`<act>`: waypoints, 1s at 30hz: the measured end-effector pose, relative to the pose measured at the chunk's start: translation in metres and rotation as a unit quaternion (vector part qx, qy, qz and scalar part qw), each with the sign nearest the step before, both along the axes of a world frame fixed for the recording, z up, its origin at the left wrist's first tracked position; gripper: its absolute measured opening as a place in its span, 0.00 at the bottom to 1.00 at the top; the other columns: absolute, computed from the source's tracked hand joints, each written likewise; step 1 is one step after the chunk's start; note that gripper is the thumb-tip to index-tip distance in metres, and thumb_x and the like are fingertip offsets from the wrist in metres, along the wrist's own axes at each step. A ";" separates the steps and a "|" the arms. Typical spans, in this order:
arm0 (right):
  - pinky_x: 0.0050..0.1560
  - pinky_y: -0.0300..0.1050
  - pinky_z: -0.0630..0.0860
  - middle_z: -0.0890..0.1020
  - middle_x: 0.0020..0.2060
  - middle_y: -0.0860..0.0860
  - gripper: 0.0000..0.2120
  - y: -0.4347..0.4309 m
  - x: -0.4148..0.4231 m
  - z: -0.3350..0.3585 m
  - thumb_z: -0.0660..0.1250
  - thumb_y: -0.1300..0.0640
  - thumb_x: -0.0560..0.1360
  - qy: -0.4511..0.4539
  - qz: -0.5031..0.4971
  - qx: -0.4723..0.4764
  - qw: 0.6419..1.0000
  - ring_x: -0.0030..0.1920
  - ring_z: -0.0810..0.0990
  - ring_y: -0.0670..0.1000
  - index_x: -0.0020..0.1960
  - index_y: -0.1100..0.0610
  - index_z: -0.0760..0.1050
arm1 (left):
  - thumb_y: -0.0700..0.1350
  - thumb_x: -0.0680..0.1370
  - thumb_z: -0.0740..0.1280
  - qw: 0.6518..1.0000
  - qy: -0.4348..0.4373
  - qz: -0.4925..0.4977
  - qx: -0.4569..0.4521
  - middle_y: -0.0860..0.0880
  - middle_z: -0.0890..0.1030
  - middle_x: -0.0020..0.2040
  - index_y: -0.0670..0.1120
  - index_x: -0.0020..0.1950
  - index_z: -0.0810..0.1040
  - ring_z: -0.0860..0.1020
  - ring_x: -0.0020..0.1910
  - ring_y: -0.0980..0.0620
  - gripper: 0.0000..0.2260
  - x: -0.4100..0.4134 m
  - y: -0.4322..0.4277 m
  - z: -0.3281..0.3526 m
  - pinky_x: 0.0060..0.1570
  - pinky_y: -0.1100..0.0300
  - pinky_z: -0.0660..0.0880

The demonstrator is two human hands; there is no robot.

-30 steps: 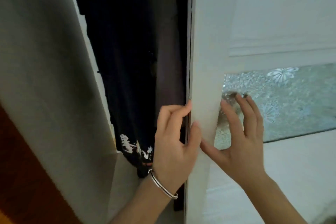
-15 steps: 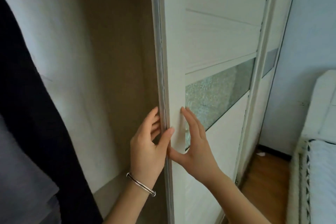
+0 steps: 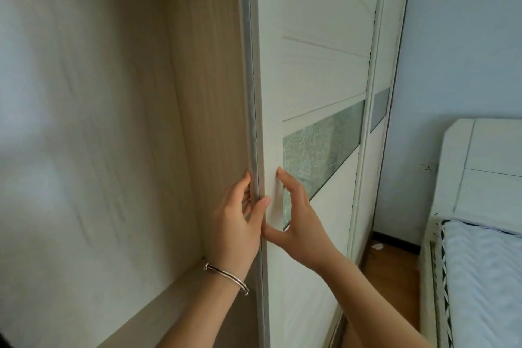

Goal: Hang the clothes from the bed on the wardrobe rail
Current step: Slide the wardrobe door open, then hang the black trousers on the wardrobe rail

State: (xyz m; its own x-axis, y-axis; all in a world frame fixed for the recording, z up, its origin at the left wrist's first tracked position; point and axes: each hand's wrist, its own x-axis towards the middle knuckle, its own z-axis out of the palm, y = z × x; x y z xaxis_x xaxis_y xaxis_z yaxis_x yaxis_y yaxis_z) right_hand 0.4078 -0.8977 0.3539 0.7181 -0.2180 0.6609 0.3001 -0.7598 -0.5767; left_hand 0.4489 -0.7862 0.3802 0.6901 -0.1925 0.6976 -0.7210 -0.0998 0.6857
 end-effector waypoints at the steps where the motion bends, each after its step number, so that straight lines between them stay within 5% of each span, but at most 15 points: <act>1: 0.72 0.34 0.55 0.54 0.67 0.30 0.41 0.000 0.001 -0.002 0.73 0.55 0.68 -0.008 0.001 -0.001 1.000 0.74 0.56 0.42 0.68 0.41 0.48 | 0.37 0.71 0.71 1.000 0.004 -0.001 -0.002 0.50 0.78 0.53 0.40 0.64 0.74 0.77 0.47 0.59 0.21 0.002 0.000 -0.001 0.42 0.85 0.69; 5: 0.73 0.39 0.56 0.54 0.67 0.29 0.40 -0.003 0.001 -0.003 0.73 0.57 0.68 -0.016 0.009 0.006 1.000 0.74 0.55 0.42 0.65 0.36 0.50 | 0.37 0.72 0.70 0.999 0.026 -0.018 -0.008 0.50 0.78 0.54 0.42 0.64 0.74 0.78 0.42 0.71 0.21 0.001 -0.001 0.001 0.45 0.82 0.72; 9: 0.71 0.38 0.58 0.59 0.68 0.38 0.41 0.000 -0.003 0.001 0.73 0.56 0.68 0.007 -0.003 0.020 1.000 0.71 0.57 0.39 0.64 0.33 0.49 | 0.38 0.73 0.69 0.998 0.047 -0.018 0.027 0.50 0.77 0.50 0.42 0.63 0.74 0.79 0.43 0.62 0.18 -0.002 0.003 0.006 0.41 0.83 0.71; 11: 0.72 0.42 0.58 0.60 0.70 0.42 0.41 0.007 -0.006 0.001 0.73 0.55 0.68 0.009 -0.041 0.013 0.999 0.71 0.57 0.42 0.67 0.36 0.49 | 0.41 0.74 0.69 0.996 0.035 0.003 0.085 0.49 0.81 0.49 0.43 0.57 0.78 0.81 0.46 0.56 0.13 -0.002 0.016 0.010 0.40 0.80 0.73; 14: 0.70 0.48 0.59 0.64 0.69 0.52 0.33 0.029 -0.010 0.013 0.71 0.54 0.69 -0.085 -0.104 -0.029 0.991 0.71 0.59 0.52 0.70 0.48 0.60 | 0.41 0.74 0.68 0.992 0.001 0.028 0.124 0.51 0.84 0.41 0.44 0.46 0.82 0.80 0.40 0.61 0.05 -0.005 0.052 0.021 0.41 0.73 0.75; 19: 0.62 0.41 0.64 0.80 0.49 0.50 0.12 0.099 -0.010 0.062 0.61 0.54 0.71 -0.219 -0.011 -0.131 0.967 0.60 0.71 0.50 0.50 0.56 0.78 | 0.48 0.71 0.69 0.986 -0.063 0.107 0.110 0.63 0.79 0.30 0.53 0.36 0.80 0.80 0.42 0.59 0.04 -0.029 0.139 0.066 0.35 0.74 0.72; 23: 0.57 0.43 0.67 0.83 0.40 0.48 0.09 0.151 0.001 0.098 0.60 0.56 0.71 -0.261 0.069 -0.188 0.944 0.54 0.75 0.49 0.43 0.54 0.79 | 0.55 0.73 0.66 0.959 -0.145 0.218 0.111 0.54 0.81 0.33 0.50 0.35 0.78 0.78 0.32 0.57 0.10 -0.060 0.213 0.120 0.31 0.72 0.68; 27: 0.51 0.38 0.73 0.79 0.40 0.40 0.12 0.202 0.011 0.147 0.59 0.53 0.71 -0.266 0.160 -0.106 0.945 0.49 0.75 0.43 0.44 0.55 0.81 | 0.54 0.73 0.62 0.913 -0.229 0.321 0.102 0.56 0.80 0.37 0.49 0.40 0.79 0.77 0.42 0.59 0.11 -0.078 0.272 0.174 0.47 0.71 0.72; 30: 0.44 0.24 0.70 0.75 0.39 0.31 0.08 0.234 0.017 0.188 0.63 0.56 0.73 -0.256 0.218 -0.007 0.942 0.44 0.76 0.36 0.46 0.54 0.80 | 0.47 0.75 0.65 0.921 -0.172 0.346 0.048 0.56 0.78 0.44 0.52 0.48 0.77 0.76 0.45 0.63 0.04 -0.069 0.300 0.211 0.49 0.74 0.71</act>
State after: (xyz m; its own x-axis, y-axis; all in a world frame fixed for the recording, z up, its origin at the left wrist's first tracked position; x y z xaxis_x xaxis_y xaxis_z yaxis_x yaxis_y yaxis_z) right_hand 0.4251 -0.6637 0.5421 0.3234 0.0339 0.9457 0.8212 -0.5067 -0.2626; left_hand 0.3799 -0.4863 0.5912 0.4119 0.1385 0.9006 -0.6354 -0.6648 0.3928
